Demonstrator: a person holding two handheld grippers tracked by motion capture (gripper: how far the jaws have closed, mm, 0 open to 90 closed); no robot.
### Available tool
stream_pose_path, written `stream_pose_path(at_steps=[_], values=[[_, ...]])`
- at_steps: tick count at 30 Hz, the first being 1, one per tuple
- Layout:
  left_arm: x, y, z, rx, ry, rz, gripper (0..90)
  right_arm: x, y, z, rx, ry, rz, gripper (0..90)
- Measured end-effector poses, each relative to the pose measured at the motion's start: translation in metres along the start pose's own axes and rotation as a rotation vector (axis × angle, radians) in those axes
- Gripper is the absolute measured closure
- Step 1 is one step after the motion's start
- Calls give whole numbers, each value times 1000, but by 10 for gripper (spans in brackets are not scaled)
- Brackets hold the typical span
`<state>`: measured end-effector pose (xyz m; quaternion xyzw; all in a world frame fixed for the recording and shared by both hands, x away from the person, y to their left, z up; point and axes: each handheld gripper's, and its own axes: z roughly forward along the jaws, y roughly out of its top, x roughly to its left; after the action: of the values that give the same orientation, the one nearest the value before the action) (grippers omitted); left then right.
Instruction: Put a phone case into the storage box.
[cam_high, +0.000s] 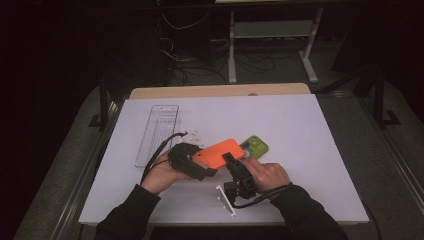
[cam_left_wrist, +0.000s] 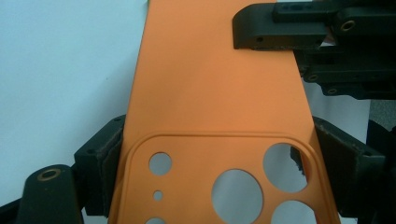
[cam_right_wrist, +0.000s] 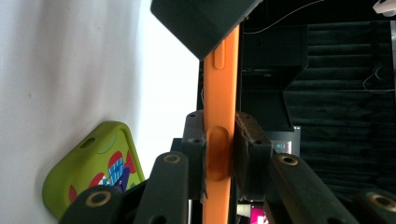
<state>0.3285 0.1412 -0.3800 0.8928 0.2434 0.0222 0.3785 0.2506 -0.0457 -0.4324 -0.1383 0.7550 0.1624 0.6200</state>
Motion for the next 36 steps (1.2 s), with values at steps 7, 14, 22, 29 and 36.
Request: stream_pose_path(at_steps=[7, 14, 22, 29, 36], values=[[0, 0, 1, 1, -11, 3, 154, 2, 1, -1, 8, -17, 6, 812], [3, -1, 1, -11, -42, -19, 145, 1, 1, -3, 7, -22, 31, 838], [3, -2, -3, -50, -28, -15, 0, -1, -1, -2, 6, -26, 52, 834], [3, -2, -14, -68, -37, 20, 0, -3, -5, 0, 30, -13, 78, 825], [11, -5, -22, -90, -18, 5, 0, -8, -9, 2, 55, 6, 151, 823]])
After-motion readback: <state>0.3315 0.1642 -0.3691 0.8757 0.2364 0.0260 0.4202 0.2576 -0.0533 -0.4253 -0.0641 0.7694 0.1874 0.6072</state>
